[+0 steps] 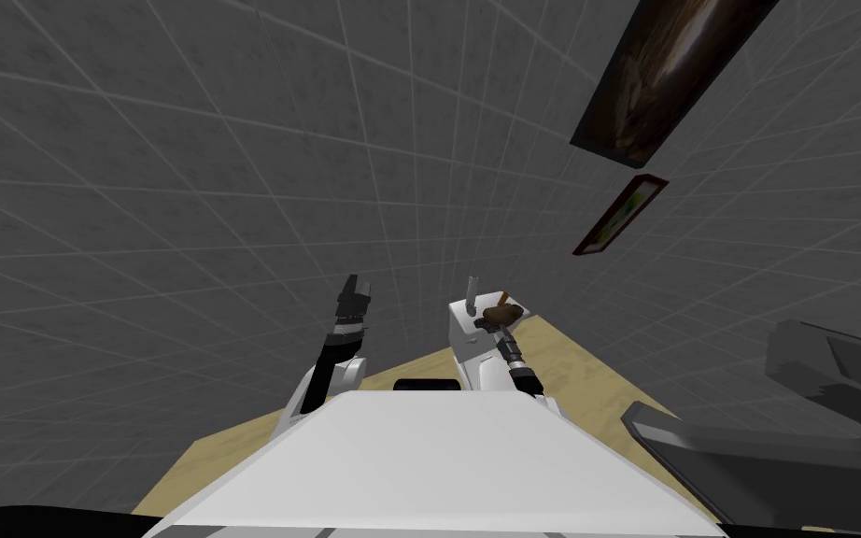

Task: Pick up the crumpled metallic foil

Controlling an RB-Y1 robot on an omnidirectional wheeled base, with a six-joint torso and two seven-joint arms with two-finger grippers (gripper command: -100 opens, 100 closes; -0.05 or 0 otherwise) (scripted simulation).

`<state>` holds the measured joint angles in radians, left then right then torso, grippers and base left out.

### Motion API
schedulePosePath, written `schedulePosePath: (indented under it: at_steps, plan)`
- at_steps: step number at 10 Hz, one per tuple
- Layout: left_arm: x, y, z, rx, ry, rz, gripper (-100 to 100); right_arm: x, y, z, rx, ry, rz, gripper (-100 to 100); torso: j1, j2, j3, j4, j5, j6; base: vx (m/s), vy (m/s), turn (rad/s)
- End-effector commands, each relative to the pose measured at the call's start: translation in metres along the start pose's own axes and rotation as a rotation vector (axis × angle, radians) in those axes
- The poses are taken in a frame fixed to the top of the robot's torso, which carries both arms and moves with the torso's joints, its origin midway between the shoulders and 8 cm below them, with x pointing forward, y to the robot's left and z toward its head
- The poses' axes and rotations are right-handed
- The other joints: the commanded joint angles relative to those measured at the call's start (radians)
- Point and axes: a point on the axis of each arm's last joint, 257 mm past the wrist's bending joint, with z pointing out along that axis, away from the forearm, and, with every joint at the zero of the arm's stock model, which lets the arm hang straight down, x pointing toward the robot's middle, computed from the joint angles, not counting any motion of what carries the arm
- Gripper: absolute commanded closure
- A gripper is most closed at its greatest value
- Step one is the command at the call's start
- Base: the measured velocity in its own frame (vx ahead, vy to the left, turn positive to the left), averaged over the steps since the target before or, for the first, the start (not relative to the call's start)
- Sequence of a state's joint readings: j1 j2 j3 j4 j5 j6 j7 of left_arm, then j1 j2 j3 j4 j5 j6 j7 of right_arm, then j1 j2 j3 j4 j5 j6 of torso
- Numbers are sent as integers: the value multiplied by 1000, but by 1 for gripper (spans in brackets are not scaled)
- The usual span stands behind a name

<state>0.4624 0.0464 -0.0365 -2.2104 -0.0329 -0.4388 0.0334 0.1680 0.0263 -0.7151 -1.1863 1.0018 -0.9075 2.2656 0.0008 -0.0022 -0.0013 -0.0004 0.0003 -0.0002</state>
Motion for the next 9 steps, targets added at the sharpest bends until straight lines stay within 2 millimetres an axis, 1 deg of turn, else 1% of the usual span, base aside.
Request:
schedulePosePath:
  at_steps: [1, 2, 3, 4, 6, 8, 9]
  plan:
    - [0, 0, 0, 0, 0, 0, 0, 0, 0, 0, 0, 0, 0, -100, 0, 0, 0, 0, 0, 0, 6, 5, 0]
    - [0, 0, 0, 0, 0, 0, 0, -1, 1, 0, 0, -1, 0, 0, -1, 1, 0, 0, 0, 0, 0, 0, 0]
    - [0, 0, 0, 0, 0, 0, 0, -1, 1, 0, 1, -1, 0, -100, -1, 1, 1, 0, 0, 0, 0, 0, 0]
    - [0, 0, 0, 0, 0, 0, 0, -1, 1, 0, 1, -1, 0, 100, -1, 1, 1, 0, 0, 0, 0, 0, 0]
    - [0, 0, 0, 0, 0, 0, 0, -1, 3, -1, -5, 0, 0, 100, 0, 2, 2, 2, 2, 0, 2, -2, 10]
    - [0, 0, 0, 0, 0, 0, 0, -3, -2, 2, 6, -11, -13, 100, -2, 2, 1, 0, -1, 3, 1, 0, 6]
    - [0, 0, 0, 0, 0, 0, 0, -3, -1, 1, 5, -10, -12, 0, -2, 2, 1, 0, -1, 3, 0, 0, 0]
